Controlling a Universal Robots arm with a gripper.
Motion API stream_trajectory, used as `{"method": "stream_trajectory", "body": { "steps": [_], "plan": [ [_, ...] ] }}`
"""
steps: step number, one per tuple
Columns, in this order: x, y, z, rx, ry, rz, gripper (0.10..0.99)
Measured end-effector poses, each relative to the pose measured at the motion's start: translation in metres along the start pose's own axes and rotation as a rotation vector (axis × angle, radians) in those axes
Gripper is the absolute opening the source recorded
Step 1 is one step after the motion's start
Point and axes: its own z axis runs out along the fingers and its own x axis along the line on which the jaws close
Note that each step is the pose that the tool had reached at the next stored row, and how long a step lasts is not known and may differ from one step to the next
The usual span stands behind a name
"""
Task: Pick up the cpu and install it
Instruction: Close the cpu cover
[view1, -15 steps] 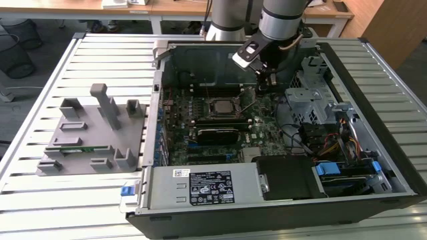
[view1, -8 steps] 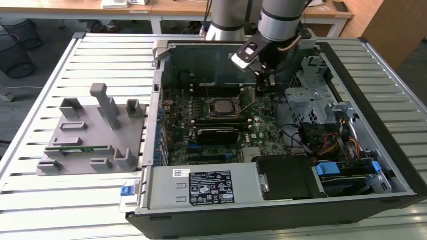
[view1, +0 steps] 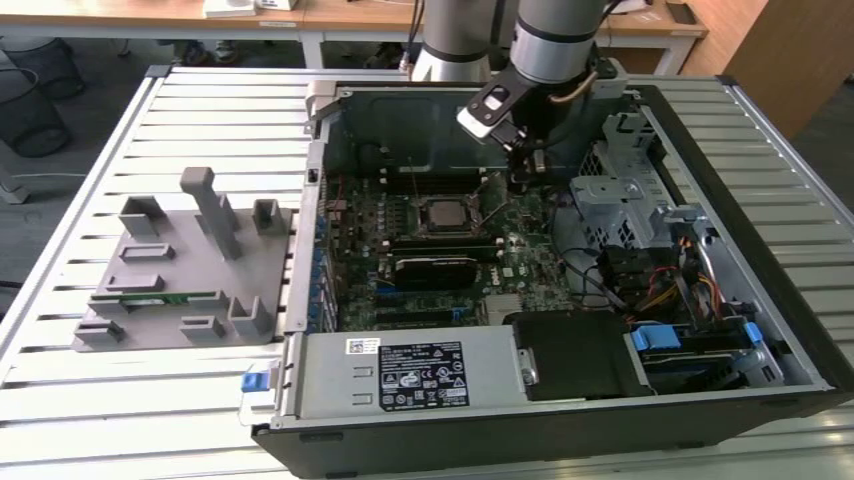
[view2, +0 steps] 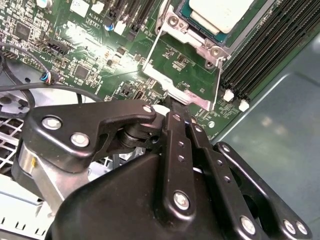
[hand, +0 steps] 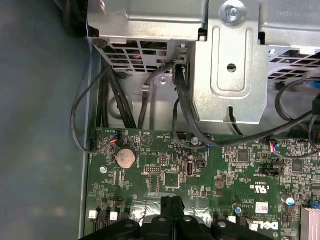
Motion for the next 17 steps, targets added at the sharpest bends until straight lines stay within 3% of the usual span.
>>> {"method": "stream_trajectory", "body": {
  "steps": [17],
  "plan": [
    [0.0003,-0.0066,0.0002,0.000,-0.0001,0.000,0.106]
  ]
}}
